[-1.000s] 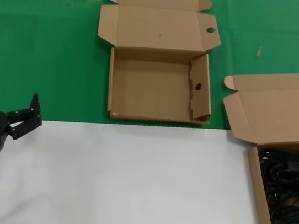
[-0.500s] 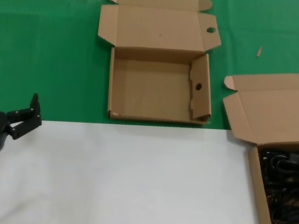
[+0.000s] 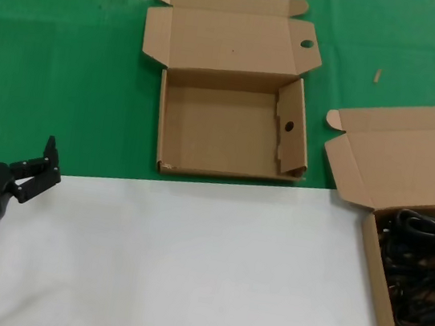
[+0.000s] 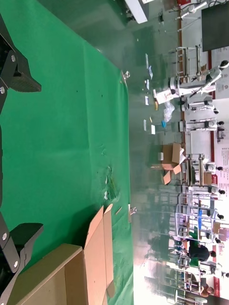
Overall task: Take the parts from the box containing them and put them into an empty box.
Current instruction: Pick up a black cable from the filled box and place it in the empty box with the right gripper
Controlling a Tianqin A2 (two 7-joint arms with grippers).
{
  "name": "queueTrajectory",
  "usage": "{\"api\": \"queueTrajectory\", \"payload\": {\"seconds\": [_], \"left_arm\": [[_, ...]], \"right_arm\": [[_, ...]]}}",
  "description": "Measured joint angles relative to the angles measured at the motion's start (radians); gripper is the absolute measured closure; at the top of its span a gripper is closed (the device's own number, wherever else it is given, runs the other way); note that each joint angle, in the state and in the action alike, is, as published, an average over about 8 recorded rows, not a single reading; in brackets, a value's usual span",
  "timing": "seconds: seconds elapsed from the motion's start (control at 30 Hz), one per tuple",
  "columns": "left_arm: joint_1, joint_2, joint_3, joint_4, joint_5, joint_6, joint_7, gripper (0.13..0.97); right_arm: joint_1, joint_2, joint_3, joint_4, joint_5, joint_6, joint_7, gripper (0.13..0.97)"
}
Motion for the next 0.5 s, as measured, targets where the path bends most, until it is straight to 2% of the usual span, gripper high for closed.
{"api": "queueTrajectory", "payload": {"seconds": [0.07,0.5], "left_arm": [[0.000,0.000,0.000,0.000,0.000,0.000,0.000,0.132],[0.000,0.000,0.000,0.000,0.000,0.000,0.000,0.132]], "right_arm": [[-0.009,0.005,0.005,0.009,-0.001,0.003,0.006,0.858],[-0.139,0.070,0.114,0.179,0.033,0.033,0.088,0.872]]}}
